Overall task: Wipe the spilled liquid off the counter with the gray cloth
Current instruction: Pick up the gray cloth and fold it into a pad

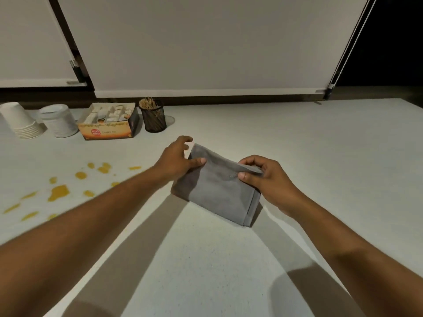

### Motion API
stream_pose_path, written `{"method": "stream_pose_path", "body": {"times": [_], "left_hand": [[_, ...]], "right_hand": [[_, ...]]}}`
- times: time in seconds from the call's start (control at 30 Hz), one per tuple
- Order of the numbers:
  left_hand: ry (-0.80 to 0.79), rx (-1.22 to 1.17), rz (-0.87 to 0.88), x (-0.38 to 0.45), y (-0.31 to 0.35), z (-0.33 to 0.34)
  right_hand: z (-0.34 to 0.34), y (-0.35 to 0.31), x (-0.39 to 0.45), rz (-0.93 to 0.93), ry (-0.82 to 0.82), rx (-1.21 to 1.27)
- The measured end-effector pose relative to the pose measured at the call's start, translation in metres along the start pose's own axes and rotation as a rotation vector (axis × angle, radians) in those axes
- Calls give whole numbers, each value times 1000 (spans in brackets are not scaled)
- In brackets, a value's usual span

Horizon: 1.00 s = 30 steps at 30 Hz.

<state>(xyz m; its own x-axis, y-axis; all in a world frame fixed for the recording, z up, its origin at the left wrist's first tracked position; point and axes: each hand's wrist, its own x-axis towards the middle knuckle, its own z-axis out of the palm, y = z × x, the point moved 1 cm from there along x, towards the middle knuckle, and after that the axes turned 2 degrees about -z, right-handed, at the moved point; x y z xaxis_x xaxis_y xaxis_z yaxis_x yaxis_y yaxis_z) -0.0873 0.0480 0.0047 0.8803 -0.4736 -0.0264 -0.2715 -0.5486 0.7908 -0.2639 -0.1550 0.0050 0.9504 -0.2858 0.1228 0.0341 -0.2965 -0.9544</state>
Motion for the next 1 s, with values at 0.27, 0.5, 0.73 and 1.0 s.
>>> {"method": "stream_pose_path", "body": {"times": [0.27,0.5,0.73,1.0], "left_hand": [[-156,-273,157,-6,28,-50],[-62,-279,445,-58,92,-106],[-176,-260,342,-45,107,-131],[-107,-260,183,-20,16,-81]], "right_hand": [[-17,-49,3,-83,69,-105],[-42,-124,-10,-200,56,-16],[-54,-151,14,-148,-4,-92],[-14,-73,43,-189,22,-429]]}}
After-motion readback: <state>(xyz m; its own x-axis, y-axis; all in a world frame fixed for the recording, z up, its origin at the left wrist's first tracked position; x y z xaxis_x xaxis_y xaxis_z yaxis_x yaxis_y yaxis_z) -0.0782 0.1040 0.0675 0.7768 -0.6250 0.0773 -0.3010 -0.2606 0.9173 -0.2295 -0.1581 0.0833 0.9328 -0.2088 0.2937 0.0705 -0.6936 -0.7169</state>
